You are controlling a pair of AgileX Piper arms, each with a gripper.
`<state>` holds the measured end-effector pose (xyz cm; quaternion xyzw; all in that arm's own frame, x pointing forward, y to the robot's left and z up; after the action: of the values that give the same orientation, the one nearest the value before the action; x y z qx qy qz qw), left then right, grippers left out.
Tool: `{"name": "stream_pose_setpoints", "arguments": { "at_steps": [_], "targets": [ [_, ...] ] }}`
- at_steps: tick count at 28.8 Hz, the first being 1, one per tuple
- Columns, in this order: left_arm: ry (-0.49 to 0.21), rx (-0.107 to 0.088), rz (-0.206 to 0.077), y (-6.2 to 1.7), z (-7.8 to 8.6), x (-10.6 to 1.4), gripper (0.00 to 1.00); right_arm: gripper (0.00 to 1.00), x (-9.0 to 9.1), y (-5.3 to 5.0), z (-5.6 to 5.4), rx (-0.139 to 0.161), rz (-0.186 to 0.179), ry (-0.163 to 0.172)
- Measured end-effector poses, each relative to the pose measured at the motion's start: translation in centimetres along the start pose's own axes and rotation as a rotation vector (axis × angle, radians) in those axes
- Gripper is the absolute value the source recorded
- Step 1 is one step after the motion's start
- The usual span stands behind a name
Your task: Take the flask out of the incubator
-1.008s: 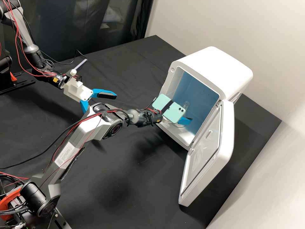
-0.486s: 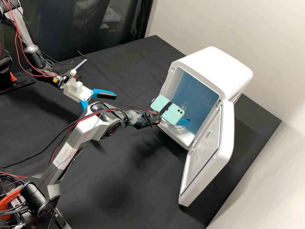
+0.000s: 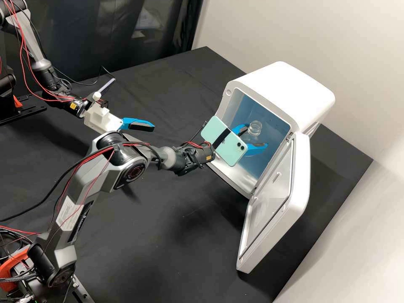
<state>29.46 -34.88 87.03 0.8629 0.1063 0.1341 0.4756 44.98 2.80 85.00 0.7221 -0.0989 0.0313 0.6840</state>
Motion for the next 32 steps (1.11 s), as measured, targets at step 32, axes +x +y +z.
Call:
{"name": "stream_pose_setpoints", "arguments": {
  "at_steps": [32],
  "targets": [
    [0.0,0.0,0.0,0.0,0.0,0.0,1.0,0.0,-14.9,2.0,6.0,0.033,-0.094,0.059]
  ]
}}
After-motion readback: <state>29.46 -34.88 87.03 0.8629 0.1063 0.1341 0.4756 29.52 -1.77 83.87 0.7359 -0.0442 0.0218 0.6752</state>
